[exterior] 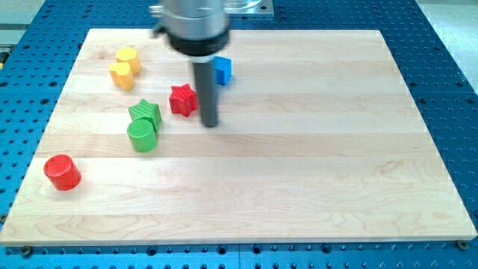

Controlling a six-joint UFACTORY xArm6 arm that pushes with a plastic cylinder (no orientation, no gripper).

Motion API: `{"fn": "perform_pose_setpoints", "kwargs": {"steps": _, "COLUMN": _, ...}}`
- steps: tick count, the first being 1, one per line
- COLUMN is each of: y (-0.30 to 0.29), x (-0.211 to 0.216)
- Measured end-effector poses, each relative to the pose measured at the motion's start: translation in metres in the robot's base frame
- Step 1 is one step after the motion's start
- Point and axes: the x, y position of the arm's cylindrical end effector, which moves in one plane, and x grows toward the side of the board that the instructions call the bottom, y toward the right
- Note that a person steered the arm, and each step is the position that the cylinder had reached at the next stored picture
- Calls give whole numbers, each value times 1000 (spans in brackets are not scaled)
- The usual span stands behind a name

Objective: Push the blue cube to the right of the blue triangle

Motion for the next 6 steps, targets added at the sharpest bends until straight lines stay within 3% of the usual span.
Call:
{"fn": "perform_pose_setpoints", "kwargs": {"steps": 1, "y": 81, "x": -56}}
{"fn": "perform_pose_setpoints", "kwargs": {"steps": 2, "y": 45, "x": -141}}
{"fn": "perform_pose_setpoints", "kwargs": {"steps": 3, "y": -16, "x": -156}}
{"fn": "perform_pose_setpoints", "kwargs": {"steps": 4, "y": -40, "x": -73}}
{"fn": "perform_pose_setpoints", "kwargs": {"steps": 5, "y": -39, "x": -54}}
{"fn": "perform_pose_setpoints", "kwargs": {"steps": 6, "y": 33, "x": -49}}
